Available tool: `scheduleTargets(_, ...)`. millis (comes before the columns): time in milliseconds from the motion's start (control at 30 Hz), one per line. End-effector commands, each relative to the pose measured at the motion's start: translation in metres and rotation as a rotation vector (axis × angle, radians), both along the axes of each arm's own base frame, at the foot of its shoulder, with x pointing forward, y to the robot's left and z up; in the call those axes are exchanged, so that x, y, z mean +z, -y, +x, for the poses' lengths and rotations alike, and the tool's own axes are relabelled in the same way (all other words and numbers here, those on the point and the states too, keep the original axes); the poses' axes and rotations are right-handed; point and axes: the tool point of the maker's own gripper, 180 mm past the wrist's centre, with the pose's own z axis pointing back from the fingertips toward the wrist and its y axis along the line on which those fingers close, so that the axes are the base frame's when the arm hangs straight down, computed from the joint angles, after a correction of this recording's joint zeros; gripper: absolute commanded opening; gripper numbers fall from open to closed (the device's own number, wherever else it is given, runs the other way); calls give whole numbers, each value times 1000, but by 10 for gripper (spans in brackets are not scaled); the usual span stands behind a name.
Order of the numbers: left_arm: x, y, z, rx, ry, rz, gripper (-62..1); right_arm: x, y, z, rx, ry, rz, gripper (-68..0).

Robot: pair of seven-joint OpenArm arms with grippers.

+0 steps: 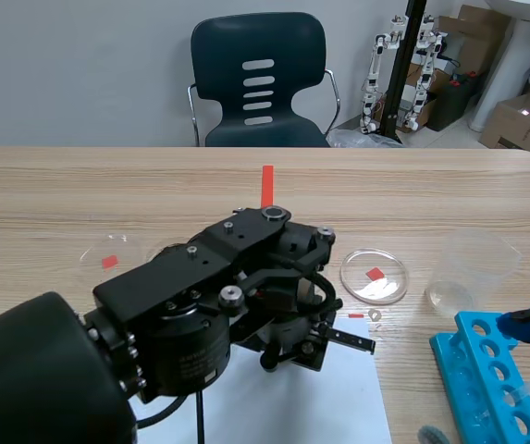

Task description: Pick up the right mineral with the left hand

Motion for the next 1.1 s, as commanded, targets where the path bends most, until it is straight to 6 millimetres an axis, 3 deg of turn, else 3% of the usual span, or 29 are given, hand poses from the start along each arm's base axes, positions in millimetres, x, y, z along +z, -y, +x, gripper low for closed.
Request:
scheduleTargets(0,18,9,10,-6,77,-55,-460,8,-5,2,7,21,30,4)
scheduleTargets(167,40,-4,16,17,197,-135,-460,8,-5,2,7,21,30,4)
scheduleTargets(433,77,-46,27,118,403,-271,-460,8,-5,2,7,21,30,4)
scheduleTargets(1067,132,-121,-29,23,733,-418,-460,8,-5,2,7,21,30,4)
